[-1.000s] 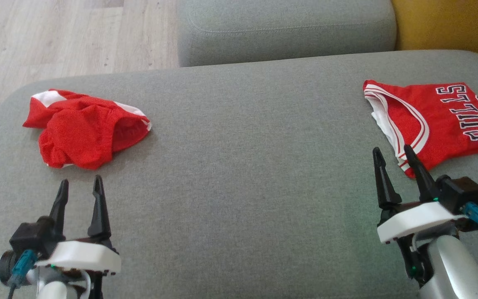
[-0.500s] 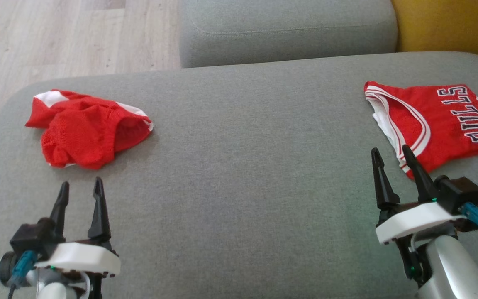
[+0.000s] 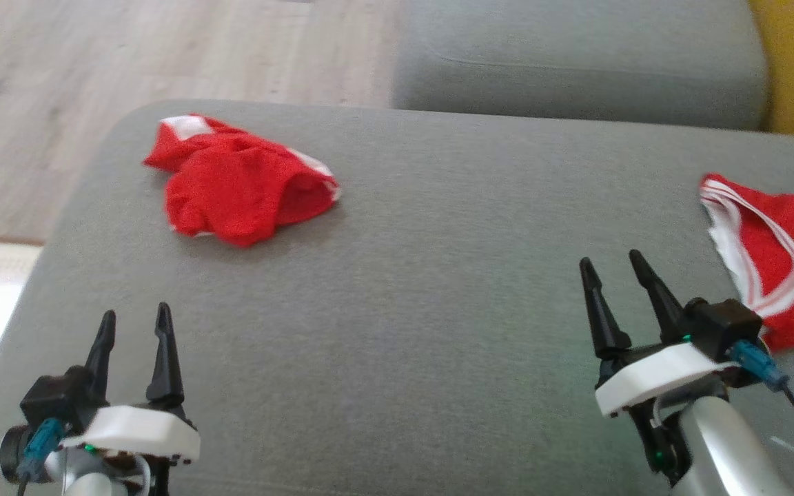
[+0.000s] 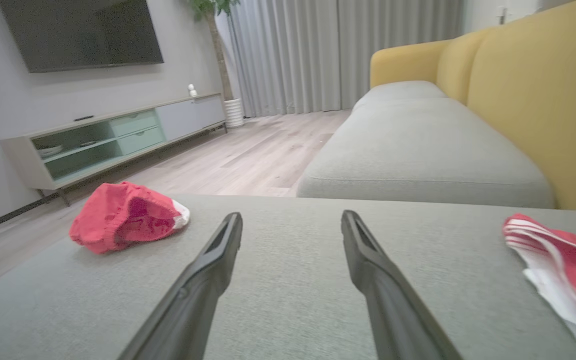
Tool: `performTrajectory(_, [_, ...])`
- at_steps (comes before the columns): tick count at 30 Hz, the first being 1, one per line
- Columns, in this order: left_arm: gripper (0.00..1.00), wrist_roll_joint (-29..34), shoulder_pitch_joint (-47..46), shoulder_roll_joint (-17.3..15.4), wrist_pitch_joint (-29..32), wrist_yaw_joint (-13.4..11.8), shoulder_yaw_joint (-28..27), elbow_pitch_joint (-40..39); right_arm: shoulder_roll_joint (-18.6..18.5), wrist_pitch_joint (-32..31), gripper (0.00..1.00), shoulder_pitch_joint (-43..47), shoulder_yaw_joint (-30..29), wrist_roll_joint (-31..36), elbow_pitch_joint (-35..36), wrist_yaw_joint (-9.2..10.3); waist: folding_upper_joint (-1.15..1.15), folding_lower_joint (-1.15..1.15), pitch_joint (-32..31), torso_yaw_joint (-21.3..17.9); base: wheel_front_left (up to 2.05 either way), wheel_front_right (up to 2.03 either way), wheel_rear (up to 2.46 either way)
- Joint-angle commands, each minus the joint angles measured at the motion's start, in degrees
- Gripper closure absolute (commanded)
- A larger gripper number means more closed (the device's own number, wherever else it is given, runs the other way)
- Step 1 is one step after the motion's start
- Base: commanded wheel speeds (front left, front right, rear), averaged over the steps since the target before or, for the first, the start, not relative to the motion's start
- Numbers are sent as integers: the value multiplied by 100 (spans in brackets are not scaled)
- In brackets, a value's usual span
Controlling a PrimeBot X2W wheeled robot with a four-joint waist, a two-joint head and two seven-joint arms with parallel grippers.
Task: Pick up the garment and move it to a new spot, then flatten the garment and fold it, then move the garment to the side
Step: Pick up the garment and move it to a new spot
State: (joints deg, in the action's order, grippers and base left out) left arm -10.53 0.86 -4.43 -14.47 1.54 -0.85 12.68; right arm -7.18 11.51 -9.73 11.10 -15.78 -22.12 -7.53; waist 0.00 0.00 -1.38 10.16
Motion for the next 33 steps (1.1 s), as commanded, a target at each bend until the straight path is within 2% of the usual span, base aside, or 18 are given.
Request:
performTrajectory(1, [0,44,-276,-61,-52,-11,-232,-181,44,36,0,-168,173,-47,148,4,0,0,-23,347,0,0,0])
performTrajectory(10, [0,2,-251,-121,-52,-55,-273,-184,68,150,0,-255,407,-128,69,4,0,0,-7,994,0,0,0])
performTrajectory(21, [0,-187,-388,-178,121,-28,-292,-326,17,228,0,-358,534,-135,67,4,0,0,96,1077,0,0,0])
performTrajectory(26, [0,-448,-898,-404,730,170,-316,-606,-58,264,0,-449,559,-102,190,4,0,0,274,982,0,0,0])
performTrajectory(33, [0,-903,-2265,-826,2465,206,-407,-703,-131,291,0,-659,556,8,440,4,0,0,786,660,0,0,0])
